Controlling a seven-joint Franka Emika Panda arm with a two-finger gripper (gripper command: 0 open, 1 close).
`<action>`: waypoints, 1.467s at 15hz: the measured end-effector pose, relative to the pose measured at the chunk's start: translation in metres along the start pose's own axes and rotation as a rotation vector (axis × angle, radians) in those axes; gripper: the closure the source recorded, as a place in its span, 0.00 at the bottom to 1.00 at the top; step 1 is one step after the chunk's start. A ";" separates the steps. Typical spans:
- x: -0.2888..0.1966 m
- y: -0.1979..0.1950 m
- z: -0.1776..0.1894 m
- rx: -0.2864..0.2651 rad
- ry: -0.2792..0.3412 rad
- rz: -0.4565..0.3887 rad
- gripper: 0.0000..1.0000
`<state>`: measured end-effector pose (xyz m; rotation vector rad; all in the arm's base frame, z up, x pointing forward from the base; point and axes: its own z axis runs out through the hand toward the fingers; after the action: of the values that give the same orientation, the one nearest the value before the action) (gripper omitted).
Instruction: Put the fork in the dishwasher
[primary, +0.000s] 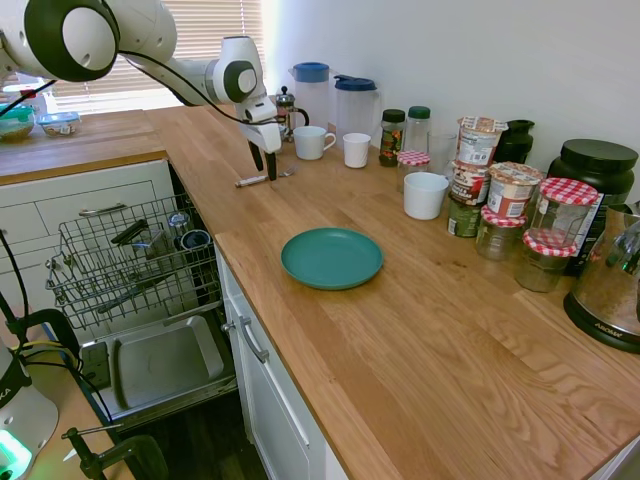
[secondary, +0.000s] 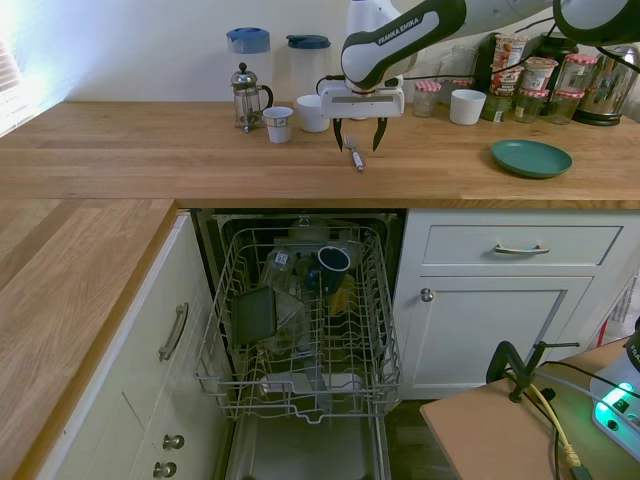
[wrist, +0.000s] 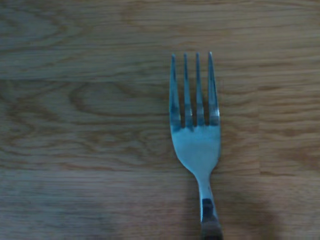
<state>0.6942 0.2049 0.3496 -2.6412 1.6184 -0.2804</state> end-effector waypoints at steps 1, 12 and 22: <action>-0.001 -0.001 0.001 -0.003 0.000 -0.001 0.00; -0.001 -0.004 0.012 -0.016 -0.004 0.011 1.00; -0.002 -0.007 0.013 0.007 -0.009 0.015 1.00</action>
<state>0.7014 0.2090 0.3377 -2.6203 1.6310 -0.2725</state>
